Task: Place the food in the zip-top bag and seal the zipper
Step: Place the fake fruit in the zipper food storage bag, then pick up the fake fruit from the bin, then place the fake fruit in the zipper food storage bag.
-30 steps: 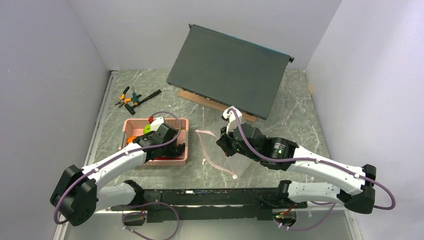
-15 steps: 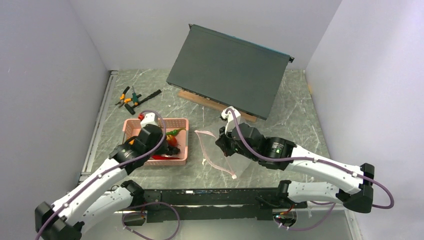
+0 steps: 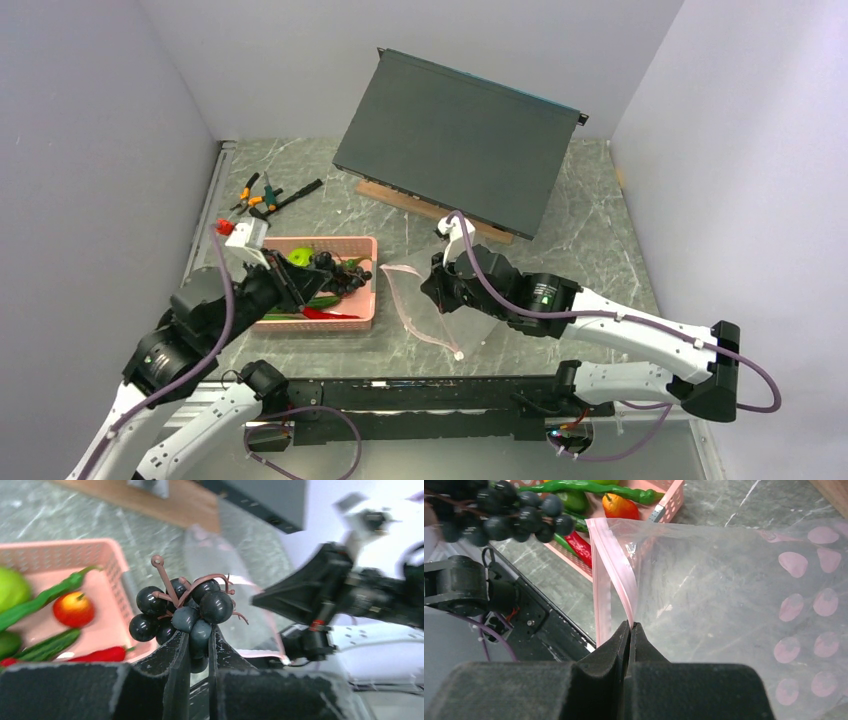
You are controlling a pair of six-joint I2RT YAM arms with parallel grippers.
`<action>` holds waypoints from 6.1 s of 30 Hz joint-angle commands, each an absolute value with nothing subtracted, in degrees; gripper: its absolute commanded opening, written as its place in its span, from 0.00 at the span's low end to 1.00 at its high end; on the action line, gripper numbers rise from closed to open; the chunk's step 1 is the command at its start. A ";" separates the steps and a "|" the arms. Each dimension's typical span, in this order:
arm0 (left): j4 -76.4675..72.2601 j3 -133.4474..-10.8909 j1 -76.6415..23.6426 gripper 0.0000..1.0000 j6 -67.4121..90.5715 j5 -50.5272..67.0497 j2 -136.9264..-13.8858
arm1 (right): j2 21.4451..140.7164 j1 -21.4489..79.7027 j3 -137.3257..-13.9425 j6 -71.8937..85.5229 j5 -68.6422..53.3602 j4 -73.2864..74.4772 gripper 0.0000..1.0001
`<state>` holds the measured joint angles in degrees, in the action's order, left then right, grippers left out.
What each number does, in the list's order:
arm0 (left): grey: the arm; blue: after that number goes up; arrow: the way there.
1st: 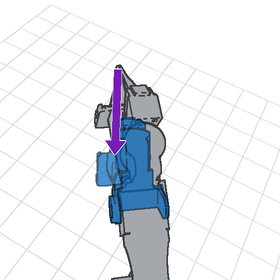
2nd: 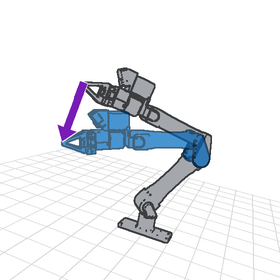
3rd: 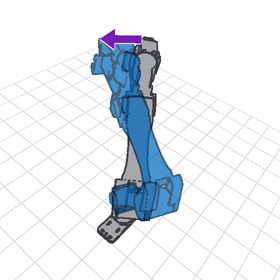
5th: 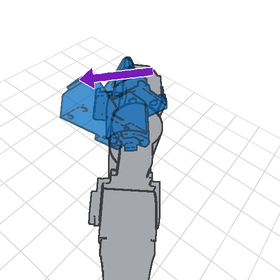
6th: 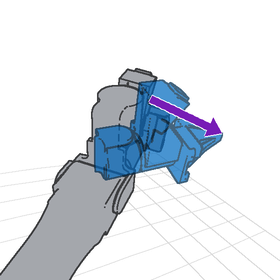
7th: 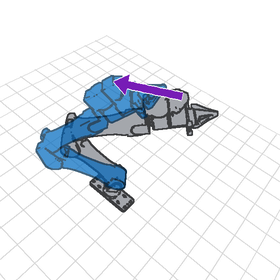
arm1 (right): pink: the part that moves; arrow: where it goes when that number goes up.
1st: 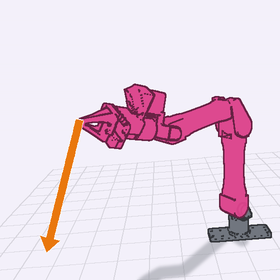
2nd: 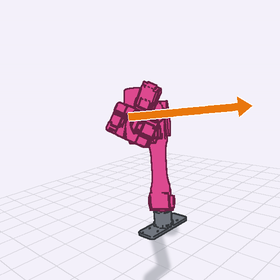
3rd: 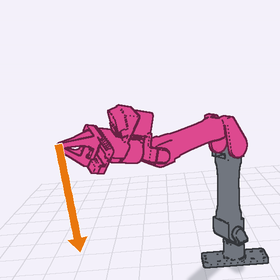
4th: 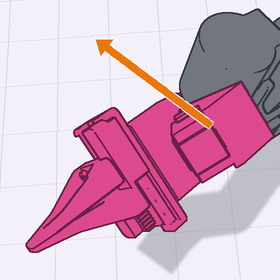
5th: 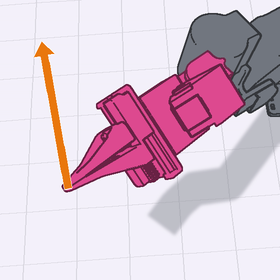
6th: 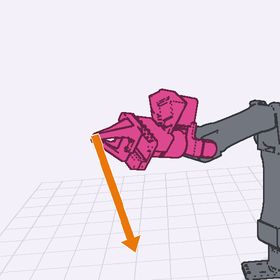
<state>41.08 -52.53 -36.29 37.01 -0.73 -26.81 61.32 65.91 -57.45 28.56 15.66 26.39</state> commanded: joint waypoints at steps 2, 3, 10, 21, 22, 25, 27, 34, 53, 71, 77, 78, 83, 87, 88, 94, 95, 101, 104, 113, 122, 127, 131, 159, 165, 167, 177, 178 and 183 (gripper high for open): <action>33.74 -57.30 -36.27 0.00 35.49 12.06 -26.41 | 62.29 66.13 -60.31 34.71 13.82 22.54 0.00; 32.35 -57.16 -36.22 0.00 36.00 14.53 -26.61 | 62.65 66.10 -60.43 36.27 13.33 22.40 0.00; 26.54 -53.94 -36.22 0.00 38.56 19.66 -26.54 | 63.15 65.98 -61.24 42.46 11.79 22.29 0.00; 17.46 -42.73 -36.30 0.00 45.83 22.40 -24.97 | 61.26 65.80 -60.91 45.39 12.98 19.75 0.00; 15.86 -41.57 -36.32 0.00 46.60 22.99 -25.27 | 61.23 65.64 -61.04 45.47 13.08 19.62 0.00; 11.23 -38.68 -36.45 0.00 48.83 24.36 -26.11 | 60.98 65.26 -60.81 46.46 12.61 18.54 0.00; 9.55 -37.16 -36.64 0.00 49.94 24.16 -26.79 | 60.53 65.14 -60.47 47.31 12.19 17.36 0.00; 3.61 -33.38 -39.01 0.00 52.56 23.22 -30.61 | 60.25 64.48 -60.42 48.80 11.38 15.21 0.00; 9.40 -37.37 -43.42 0.82 49.45 17.36 -34.93 | 58.67 63.70 -57.77 49.33 10.41 15.09 0.00; 33.48 -47.02 -43.42 0.88 43.25 2.35 -27.58 | 56.24 63.45 -55.67 45.84 13.04 17.29 0.00; 47.99 -49.37 -43.42 0.86 46.83 -13.99 -28.08 | 55.17 63.16 -54.09 45.67 13.93 17.41 0.00; 48.69 -48.96 -43.43 0.86 47.56 -16.48 -28.43 | 55.20 63.18 -53.98 45.71 13.85 17.40 0.00; 48.01 -45.92 -43.44 0.86 49.36 -24.04 -31.41 | 55.38 63.11 -54.22 45.45 13.63 17.81 0.00; 44.03 -44.84 -43.44 0.90 48.93 -27.42 -36.15 | 55.40 63.11 -54.42 45.40 13.63 18.36 0.00; 43.09 -44.62 -43.32 0.92 48.70 -28.03 -37.58 | 55.36 63.07 -54.34 45.56 13.58 18.38 0.00; 39.14 -45.75 -40.64 0.97 46.39 -28.75 -51.08 | 54.77 63.11 -54.05 45.85 13.27 18.66 0.00; 38.32 -45.86 -39.84 0.97 45.76 -28.48 -53.37 | 54.72 63.11 -53.98 45.83 13.25 18.71 0.00; 32.25 -46.93 -35.06 0.97 43.46 -24.72 -65.36 | 54.24 63.11 -53.83 45.66 13.22 19.10 0.00; 28.79 -46.86 -33.02 0.91 41.99 -22.16 -70.42 | 54.00 63.02 -53.62 45.62 13.31 19.03 0.00; 23.25 -46.47 -29.74 0.76 40.46 -16.57 -80.17 | 54.01 62.96 -53.27 45.72 13.50 19.20 0.00; 26.61 -47.14 -29.78 0.45 39.67 -17.96 -79.27 | 54.77 62.66 -53.53 45.67 12.93 19.08 0.00; 32.17 -47.71 -29.77 0.43 39.21 -18.54 -70.23 | 55.36 62.58 -53.57 45.88 12.50 18.73 0.00; 35.79 -47.47 -29.79 0.44 39.28 -16.15 -59.56 | 55.72 62.57 -53.78 45.96 12.10 18.55 0.00; 13.66 -41.79 -34.11 0.52 42.48 31.86 -30.52 | 56.64 62.60 -53.79 47.08 9.32 17.54 0.00; 15.60 -44.13 -41.89 0.59 39.58 25.30 -36.82 | 57.16 62.58 -54.46 46.86 9.34 17.67 0.00; 18.25 -45.75 -44.28 0.63 38.12 22.29 -38.78 | 57.19 62.58 -54.57 46.86 9.32 17.75 0.00; 18.70 -46.48 -46.64 0.95 36.79 18.57 -40.03 | 57.22 62.56 -54.24 46.98 9.39 17.67 0.00; 18.88 -46.57 -46.64 0.95 36.77 18.43 -39.96 | 57.11 62.58 -54.23 46.92 9.43 17.73 0.00; 20.25 -46.81 -46.59 0.95 36.48 17.22 -38.97 | 57.10 62.54 -54.07 46.91 9.50 17.67 0.00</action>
